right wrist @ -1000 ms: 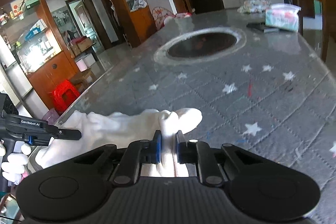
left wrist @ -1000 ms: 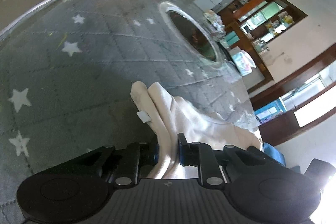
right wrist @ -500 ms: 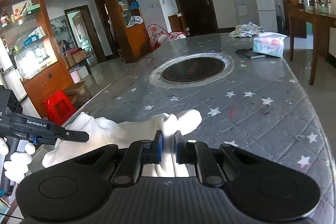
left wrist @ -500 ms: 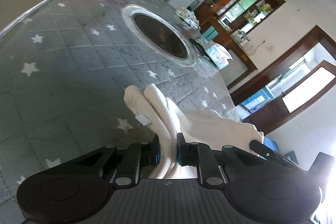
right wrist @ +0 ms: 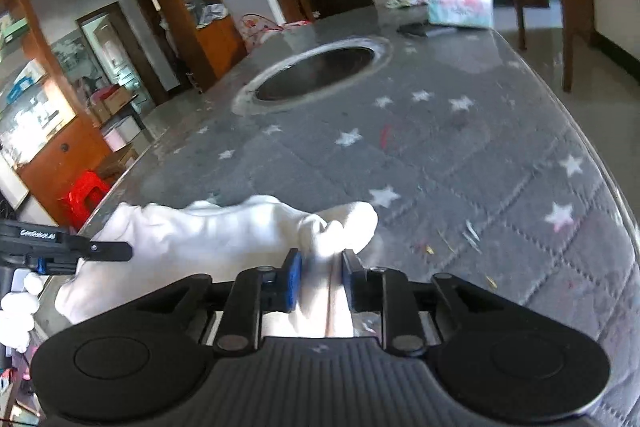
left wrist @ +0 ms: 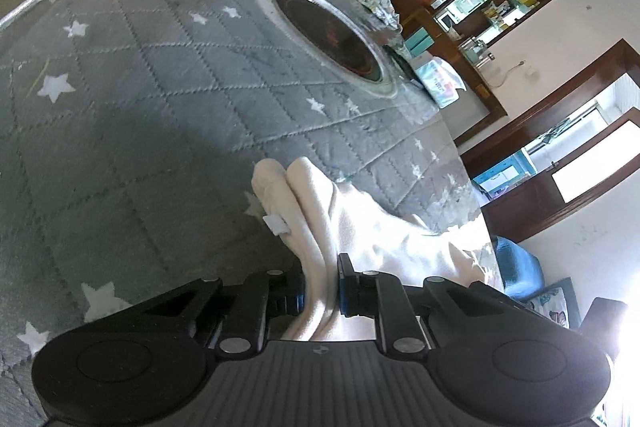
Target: Fold clothes
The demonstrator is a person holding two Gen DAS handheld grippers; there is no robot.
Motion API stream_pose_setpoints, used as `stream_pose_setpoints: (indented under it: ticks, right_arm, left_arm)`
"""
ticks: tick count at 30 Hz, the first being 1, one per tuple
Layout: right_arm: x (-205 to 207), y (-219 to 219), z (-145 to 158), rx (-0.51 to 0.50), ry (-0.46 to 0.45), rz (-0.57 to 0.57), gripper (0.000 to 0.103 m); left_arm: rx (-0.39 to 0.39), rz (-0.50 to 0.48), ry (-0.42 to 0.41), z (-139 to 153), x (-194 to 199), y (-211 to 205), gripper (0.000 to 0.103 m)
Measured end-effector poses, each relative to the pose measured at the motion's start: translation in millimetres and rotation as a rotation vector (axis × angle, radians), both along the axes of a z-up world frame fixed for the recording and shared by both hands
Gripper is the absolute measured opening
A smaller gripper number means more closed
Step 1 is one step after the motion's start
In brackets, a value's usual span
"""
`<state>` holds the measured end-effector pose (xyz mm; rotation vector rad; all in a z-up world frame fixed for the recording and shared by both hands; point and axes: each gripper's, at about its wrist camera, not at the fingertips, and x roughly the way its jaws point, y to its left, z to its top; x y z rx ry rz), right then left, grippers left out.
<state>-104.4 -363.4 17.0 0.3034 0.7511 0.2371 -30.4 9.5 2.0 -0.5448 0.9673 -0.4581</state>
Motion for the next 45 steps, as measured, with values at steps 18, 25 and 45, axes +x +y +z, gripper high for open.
stream_pose_setpoints:
  ticks: [18, 25, 45]
  right_arm:
    - [4, 7, 2, 0.07, -0.052, 0.025, 0.013]
    - [-4, 7, 38, 0.015, -0.149, 0.003, 0.013]
    - [4, -28, 90, -0.114, -0.292, -0.117, 0.012]
  left_arm:
    - [0.053, -0.02, -0.027, 10, 1, -7, 0.017]
    - [0.084, -0.068, -0.103, 33, 3, -27, 0.016]
    - [0.139, -0.164, -0.213, 76, 48, -100, 0.016]
